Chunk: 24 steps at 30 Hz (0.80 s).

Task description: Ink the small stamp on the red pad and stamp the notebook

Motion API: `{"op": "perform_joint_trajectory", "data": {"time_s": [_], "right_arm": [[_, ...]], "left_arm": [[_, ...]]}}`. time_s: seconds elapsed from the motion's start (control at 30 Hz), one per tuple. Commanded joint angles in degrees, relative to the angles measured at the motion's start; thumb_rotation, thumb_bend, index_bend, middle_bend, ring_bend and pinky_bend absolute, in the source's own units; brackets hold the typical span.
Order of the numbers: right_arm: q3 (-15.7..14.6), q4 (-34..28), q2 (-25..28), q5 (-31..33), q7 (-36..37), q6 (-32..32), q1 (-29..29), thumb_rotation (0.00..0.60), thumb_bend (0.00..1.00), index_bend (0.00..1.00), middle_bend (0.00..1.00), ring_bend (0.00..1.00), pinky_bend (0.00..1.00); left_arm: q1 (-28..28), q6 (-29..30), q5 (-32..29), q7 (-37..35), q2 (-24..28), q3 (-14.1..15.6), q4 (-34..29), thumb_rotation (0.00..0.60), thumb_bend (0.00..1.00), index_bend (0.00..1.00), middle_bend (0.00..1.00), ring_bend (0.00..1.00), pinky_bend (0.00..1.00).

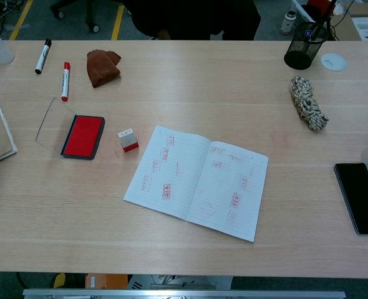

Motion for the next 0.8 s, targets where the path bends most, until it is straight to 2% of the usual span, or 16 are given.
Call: {"op": "perform_joint_trajectory", "data": {"time_s": [0.03,0.5,0.8], "right_arm": [[0.0,0.0,0.0,0.0,0.0,0.1,-0.1,0.600,0.26,0.32,0.39,0.31,0.42],[1.6,1.0,0.5,1.1,1.9,-0.1,0.7,0.600,0.26,0.31,0.38,0.31,0.42],[2.2,2.1,0.5,2.2,2.0,-2.5,2.2,0.600,0.26,0.31,0.39,0.31,0.42]], "left_arm": [[-0.1,-0.3,-0.2,0.2,0.1,0.0,-0.1,0.600,0.25,0.22,0.26,0.27,0.41],[-1.6,-0.1,2.7,-1.4,1.0,-0.5,-0.5,0.600,0.25,0.22,0.26,0.27,0.41],[-7.2,-6.2,6.3,-4.4,2.4,-0.8,-2.4,0.600,0.25,0.23,0.28,0.29,0.43]]}}
